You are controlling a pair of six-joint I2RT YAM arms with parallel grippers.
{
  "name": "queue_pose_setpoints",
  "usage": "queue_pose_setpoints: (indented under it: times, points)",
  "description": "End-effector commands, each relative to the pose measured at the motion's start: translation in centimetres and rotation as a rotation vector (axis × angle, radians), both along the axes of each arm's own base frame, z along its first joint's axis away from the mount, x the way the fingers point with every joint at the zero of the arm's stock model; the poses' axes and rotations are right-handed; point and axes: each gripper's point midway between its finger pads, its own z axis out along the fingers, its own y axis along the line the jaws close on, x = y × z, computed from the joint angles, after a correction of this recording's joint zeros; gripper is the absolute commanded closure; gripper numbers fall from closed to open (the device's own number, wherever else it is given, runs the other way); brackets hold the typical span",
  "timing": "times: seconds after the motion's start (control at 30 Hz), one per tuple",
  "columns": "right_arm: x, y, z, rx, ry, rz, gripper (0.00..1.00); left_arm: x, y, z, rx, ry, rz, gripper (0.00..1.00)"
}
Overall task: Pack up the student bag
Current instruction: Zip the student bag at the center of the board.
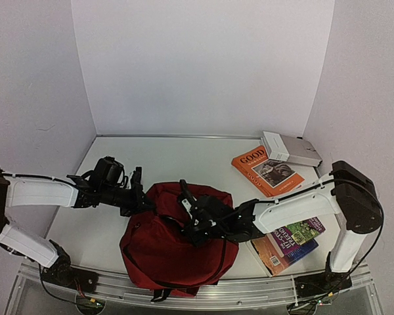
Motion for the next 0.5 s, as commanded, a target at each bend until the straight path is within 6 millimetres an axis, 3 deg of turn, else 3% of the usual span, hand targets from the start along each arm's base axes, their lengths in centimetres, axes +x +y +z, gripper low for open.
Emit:
queue_pose_setpoints:
  times: [0.0,0.07,0.27,0.37,0.47]
  points:
    - [0.2,-0.1,1.3,0.027,-0.002,-0.044,0.8,-0.1,-1.0,5.1,-0.108,-0.179,-0.095,1.0]
    - [0.0,0.4,3.0,0.072,0.004,-0.032,0.65,-0.5,-1.3,5.2,-0.109,-0.177,-0.13,1.0]
    - [-0.4,1.4,9.7,0.227,-0.012,-0.008,0.34,-1.1,-1.0,4.9,-0.047,-0.177,-0.174,1.0]
    - [0.1,1.7,11.6,0.264,-0.03,-0.026,0.26,-1.0,-0.4,4.7,-0.017,-0.183,-0.155,0.99]
    - [1.0,2.5,12.1,0.274,-0.04,-0.045,0.24,-0.9,0.2,3.8,0.022,-0.157,-0.117,0.96]
